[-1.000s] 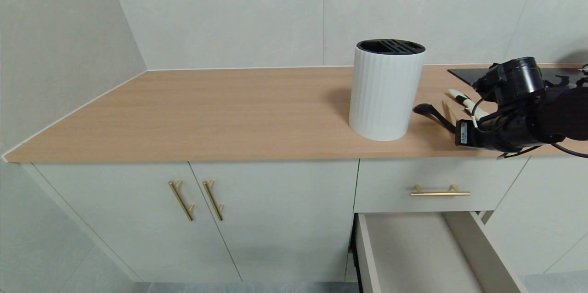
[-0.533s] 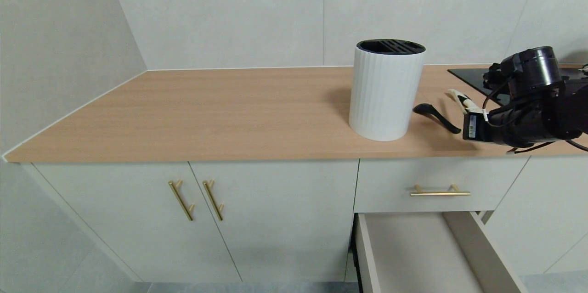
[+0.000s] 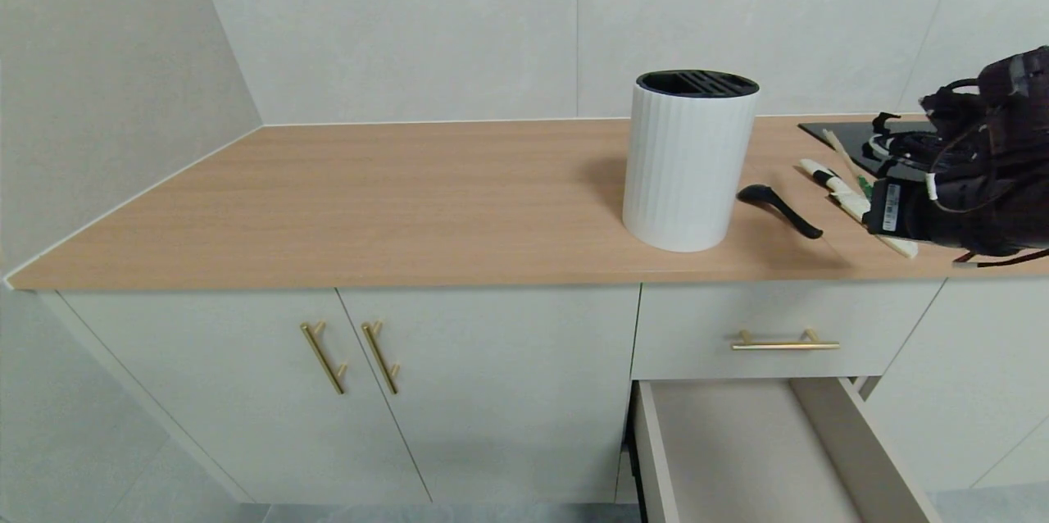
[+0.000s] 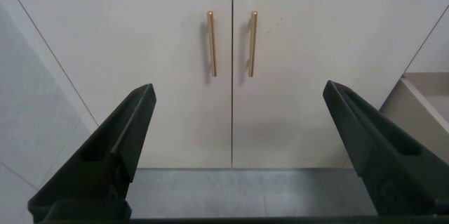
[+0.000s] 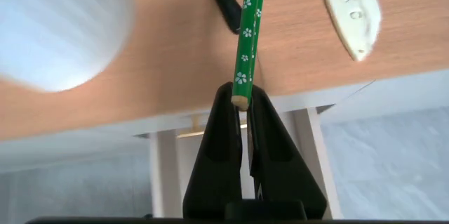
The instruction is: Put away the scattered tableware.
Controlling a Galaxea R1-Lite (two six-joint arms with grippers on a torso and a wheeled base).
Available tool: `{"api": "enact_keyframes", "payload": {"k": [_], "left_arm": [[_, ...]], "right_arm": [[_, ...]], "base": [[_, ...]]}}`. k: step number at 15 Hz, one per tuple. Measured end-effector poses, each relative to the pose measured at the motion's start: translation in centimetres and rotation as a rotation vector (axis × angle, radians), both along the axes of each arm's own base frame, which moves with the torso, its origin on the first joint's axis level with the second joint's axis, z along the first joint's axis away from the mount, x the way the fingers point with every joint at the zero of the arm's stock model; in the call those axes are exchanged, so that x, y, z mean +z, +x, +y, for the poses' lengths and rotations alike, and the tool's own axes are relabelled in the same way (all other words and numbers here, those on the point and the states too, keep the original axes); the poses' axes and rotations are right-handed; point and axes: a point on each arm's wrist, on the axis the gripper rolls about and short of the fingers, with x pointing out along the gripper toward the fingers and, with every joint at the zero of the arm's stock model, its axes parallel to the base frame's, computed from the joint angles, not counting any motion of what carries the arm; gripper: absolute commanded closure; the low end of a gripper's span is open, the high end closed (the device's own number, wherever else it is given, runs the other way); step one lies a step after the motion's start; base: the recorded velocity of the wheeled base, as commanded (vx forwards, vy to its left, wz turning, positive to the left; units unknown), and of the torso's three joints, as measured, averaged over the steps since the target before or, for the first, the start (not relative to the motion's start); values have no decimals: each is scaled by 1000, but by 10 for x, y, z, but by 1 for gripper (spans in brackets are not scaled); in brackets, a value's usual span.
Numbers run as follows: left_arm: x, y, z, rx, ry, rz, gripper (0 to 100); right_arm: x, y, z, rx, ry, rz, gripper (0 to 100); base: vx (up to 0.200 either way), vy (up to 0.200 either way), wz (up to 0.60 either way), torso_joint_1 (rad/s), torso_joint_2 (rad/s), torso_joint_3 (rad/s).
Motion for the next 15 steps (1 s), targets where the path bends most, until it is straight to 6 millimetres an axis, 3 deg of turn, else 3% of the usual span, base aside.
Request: {"api": "enact_keyframes", "payload": {"k": [4,9,12,15], "left_arm": [[0,0,0,1,0,0,0],[0,0,0,0,0,0,0],[0,0,0,0,0,0,0],[0,0,0,0,0,0,0]], "right_arm": [[20,-58,-3,127,61,-57,100],[7,-125,2,332,71,56,100],[-8,-149,5,466,68,95,100],[-23,-159,7,518,47,135,100]], "base": [[0,0,0,0,0,0],[0,0,0,0,0,0],[0,0,0,0,0,0],[0,0,0,0,0,0]]}}
